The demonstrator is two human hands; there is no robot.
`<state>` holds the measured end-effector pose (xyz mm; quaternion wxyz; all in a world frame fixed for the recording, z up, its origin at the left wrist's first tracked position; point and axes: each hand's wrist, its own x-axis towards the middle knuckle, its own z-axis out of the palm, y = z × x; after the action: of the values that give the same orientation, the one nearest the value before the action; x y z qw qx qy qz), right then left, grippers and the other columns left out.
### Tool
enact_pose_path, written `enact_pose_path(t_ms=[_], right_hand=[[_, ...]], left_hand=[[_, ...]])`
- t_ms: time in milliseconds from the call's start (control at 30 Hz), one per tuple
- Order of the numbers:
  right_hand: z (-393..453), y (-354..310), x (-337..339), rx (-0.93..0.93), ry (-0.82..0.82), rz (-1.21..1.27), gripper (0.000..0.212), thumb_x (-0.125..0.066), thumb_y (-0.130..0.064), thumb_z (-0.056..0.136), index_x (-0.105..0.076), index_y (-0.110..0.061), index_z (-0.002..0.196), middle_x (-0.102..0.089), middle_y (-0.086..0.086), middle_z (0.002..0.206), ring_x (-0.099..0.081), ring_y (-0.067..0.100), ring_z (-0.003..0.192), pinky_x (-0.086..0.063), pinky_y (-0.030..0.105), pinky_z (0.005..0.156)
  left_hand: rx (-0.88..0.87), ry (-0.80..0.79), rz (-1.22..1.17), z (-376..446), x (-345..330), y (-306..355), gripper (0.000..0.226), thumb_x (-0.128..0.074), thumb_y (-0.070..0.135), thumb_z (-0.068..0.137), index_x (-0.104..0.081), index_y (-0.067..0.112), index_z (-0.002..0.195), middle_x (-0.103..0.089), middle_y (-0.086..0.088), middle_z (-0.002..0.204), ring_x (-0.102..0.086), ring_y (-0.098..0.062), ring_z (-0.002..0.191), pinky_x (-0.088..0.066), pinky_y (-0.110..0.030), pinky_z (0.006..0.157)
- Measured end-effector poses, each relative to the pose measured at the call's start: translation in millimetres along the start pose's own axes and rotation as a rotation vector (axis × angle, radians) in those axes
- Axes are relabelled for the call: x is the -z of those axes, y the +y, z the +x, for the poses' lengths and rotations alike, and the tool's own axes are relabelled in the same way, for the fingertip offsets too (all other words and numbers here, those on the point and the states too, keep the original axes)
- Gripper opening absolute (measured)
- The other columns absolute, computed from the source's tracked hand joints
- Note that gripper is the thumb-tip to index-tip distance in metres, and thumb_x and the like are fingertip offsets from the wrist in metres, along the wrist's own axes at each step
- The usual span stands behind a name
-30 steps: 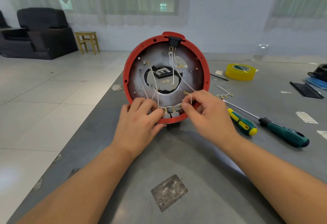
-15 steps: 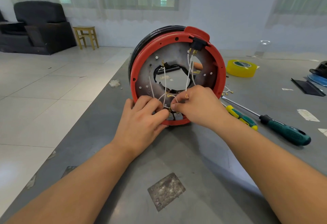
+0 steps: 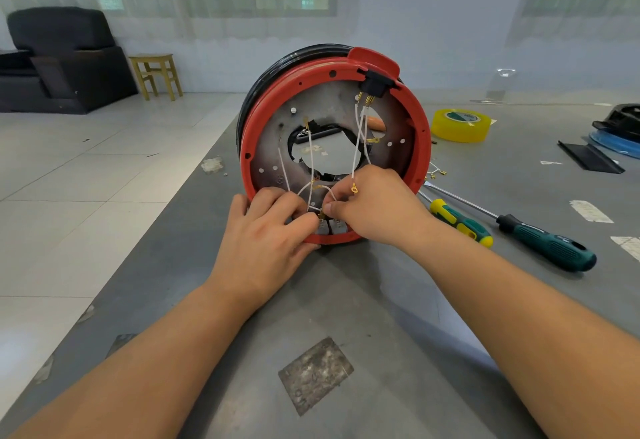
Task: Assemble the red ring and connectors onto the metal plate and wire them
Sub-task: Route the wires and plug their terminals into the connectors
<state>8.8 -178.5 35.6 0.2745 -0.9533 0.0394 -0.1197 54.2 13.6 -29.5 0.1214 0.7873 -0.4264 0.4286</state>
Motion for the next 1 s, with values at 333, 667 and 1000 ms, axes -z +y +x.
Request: enact_pose_path(t_ms=[333, 667, 1000], right_hand=[[0.0, -0.4, 1.1, 0.011, 0.005, 0.006, 0.013, -0.072, -0.032, 0.091, -0.078, -0.029, 0.080, -0.062, -0.011, 0.059, -0.057, 0.004, 0.057, -0.035, 0.014, 0.049], [0.0, 0.6, -1.1, 0.001, -0.006, 0.018, 0.013, -0.073, -0.031, 0.091, -0.077, -0.032, 0.079, -0.063, -0.012, 0.061, -0.059, 0.005, 0.062, -0.039, 0.019, 0.054], [2.0, -0.1, -5.1, 0.031, 0.010, -0.082, 0.016, -0.072, -0.034, 0.091, -0.075, -0.038, 0.076, -0.062, -0.011, 0.061, -0.059, 0.008, 0.063, -0.040, 0.024, 0.054]], left_hand=[[0.011, -0.036, -0.001, 0.1, 1.9, 0.7, 0.024, -0.076, 0.037, 0.087, -0.064, 0.016, 0.085, -0.068, -0.002, 0.102, -0.057, -0.032, 0.102, -0.043, -0.049, 0.074], [0.017, -0.046, 0.004, 0.6, 2.7, 1.2, 0.027, -0.080, 0.037, 0.085, -0.064, 0.016, 0.085, -0.068, -0.003, 0.102, -0.057, -0.033, 0.101, -0.043, -0.049, 0.074], [0.030, -0.061, -0.003, 2.5, 8.1, 4.2, 0.027, -0.086, 0.032, 0.080, -0.066, 0.013, 0.083, -0.069, -0.004, 0.101, -0.063, -0.035, 0.097, -0.046, -0.050, 0.072]])
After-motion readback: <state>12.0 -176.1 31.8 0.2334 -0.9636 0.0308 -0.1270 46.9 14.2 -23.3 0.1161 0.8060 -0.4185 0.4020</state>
